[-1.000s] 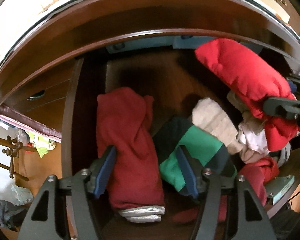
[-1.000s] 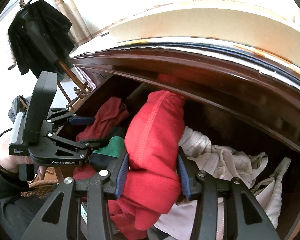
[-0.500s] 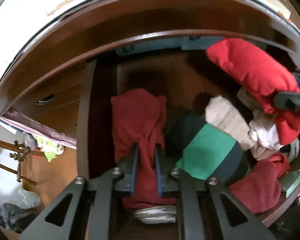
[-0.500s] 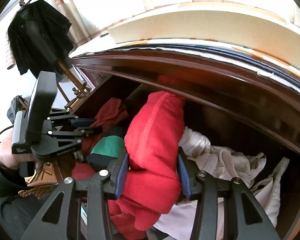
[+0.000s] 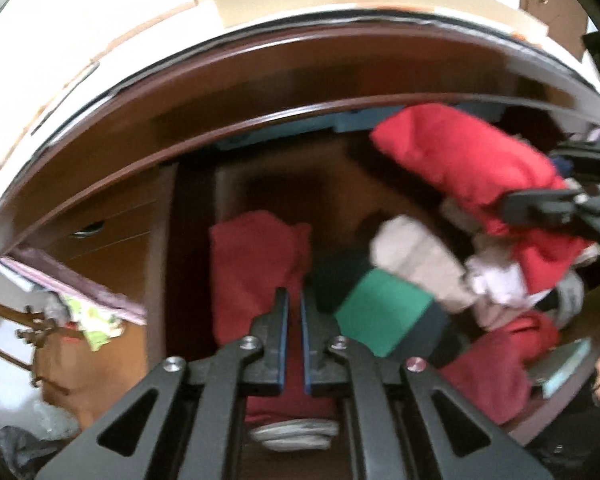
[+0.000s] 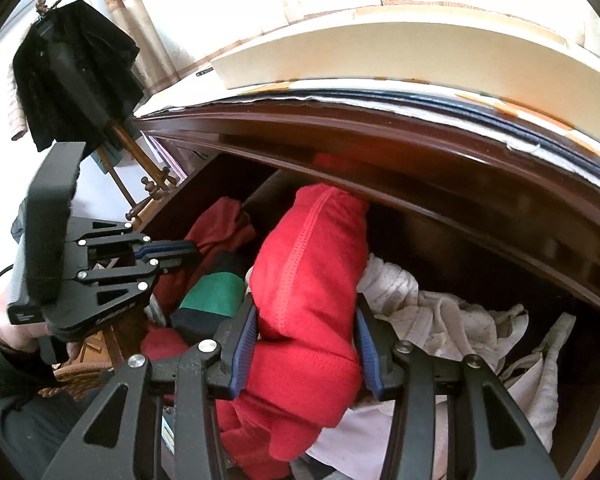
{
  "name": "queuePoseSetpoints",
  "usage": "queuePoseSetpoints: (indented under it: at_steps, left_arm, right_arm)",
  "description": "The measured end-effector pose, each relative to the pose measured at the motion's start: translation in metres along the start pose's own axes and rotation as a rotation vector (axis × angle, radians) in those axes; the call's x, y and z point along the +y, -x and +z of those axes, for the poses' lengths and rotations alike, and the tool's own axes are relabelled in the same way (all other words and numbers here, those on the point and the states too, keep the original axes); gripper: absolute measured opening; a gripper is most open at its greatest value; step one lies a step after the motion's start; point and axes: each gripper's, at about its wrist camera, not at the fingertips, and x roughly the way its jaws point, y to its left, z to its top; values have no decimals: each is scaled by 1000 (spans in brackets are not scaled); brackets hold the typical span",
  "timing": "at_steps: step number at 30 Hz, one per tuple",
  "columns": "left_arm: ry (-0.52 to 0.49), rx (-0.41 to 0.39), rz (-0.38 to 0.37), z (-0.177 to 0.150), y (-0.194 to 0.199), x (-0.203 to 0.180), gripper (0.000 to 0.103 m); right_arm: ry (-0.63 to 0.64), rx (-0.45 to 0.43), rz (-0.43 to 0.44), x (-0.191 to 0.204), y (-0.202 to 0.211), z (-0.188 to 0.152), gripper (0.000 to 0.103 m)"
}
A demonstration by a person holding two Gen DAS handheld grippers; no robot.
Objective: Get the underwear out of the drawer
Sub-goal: 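Close the left tool on the green-and-black sock in the drawer, then lift the green-and-black sock out with the left tool while the right tool lifts the red garment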
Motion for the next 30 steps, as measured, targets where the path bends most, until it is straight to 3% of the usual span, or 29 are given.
queuePoseSetpoints:
  at_steps: [3,4,5,7,10,17,19,21,23,30]
  left_arm:
    - [-1,17,-37,0,2,-2,12]
    - [13,23,-74,2,2,-4,28]
    - [38,33,-128,1,3,-6,52]
    - [98,50,-228,3,4,-5,69]
    - [137,92,-301,5,1,-8,68]
    - [161,187,-359,-6,-27,-16,65]
    - [191,208,-406,-4,-33,-13,64]
    - [193,209,-411,-2,-36,-10,58]
    - [184,196,-410,-2,-36,-15,33]
    - [149,105,-397,-15,-20,-15,22]
  right_arm:
    - [-2,0,1,-1,0,0,48]
    - [-2,-1,0,-1,0,0,48]
    - [-3,-1,-1,-2,0,0,48]
    - [-3,0,-2,-2,-1,0,48]
    - [-2,-3,-4,-2,0,0,48]
    - [1,-4,-9,-1,0,0,49]
    - [7,-1,-17,1,-1,0,49]
    - [12,-1,-24,3,-1,0,49]
    - [18,1,-30,4,-2,0,49]
    - [17,-5,-32,10,-1,0,48]
